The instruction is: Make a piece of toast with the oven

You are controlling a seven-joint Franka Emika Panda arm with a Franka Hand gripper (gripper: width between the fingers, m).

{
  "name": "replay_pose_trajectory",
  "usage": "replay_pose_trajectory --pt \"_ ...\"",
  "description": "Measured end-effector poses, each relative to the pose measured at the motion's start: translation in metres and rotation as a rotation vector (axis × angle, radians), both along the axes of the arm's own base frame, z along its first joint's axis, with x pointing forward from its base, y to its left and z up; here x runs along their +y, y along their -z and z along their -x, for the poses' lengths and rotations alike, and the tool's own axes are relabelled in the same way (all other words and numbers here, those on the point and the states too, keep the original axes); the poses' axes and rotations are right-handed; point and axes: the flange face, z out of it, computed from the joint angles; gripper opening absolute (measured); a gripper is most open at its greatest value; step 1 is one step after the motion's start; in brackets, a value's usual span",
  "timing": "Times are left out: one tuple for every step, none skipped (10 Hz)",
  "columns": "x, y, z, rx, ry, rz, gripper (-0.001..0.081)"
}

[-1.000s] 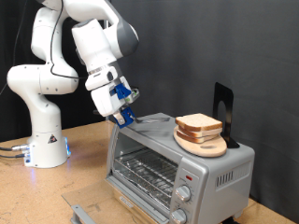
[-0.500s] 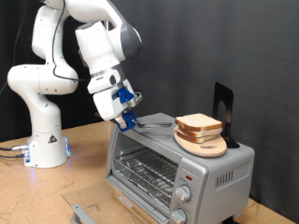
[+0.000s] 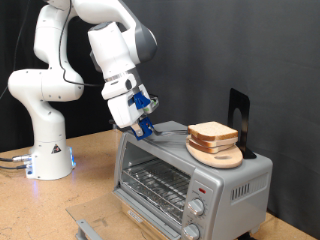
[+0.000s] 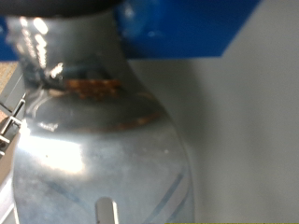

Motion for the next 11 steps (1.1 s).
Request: replay_pose_trajectory --pt "0.0004 -0.0019 -0.0011 -0.004 0.0 -0.002 0.0269" --pt "0.0002 -0.0038 -0.0022 -0.007 0.002 -0.005 0.0269" --pt "-0.0004 -0.0059 -0.0032 -0.01 0.003 -0.009 0.0269" --pt "-0.001 -0.0074 -0.004 -0.012 0.005 -0.011 0.0269" --pt "-0.0018 -0.0085 -0.0044 -0.013 0.006 -0.013 0.0269" --pt "-0.0023 -0.0093 -0.0048 -0.015 0.007 -0.014 0.0269" --pt "-0.0028 -0.01 -0.0051 -0.016 0.008 -0.015 0.0269" --pt "-0.0034 -0.0111 -0.0056 -0.018 0.01 -0.016 0.0269" --pt "-0.0045 -0.0116 -0.0056 -0.018 0.005 -0.017 0.0269" --pt "-0.0067 -0.0112 -0.0049 -0.013 -0.008 -0.02 0.0269" --pt "-0.009 -0.0106 -0.0041 -0.006 -0.015 -0.024 0.0269"
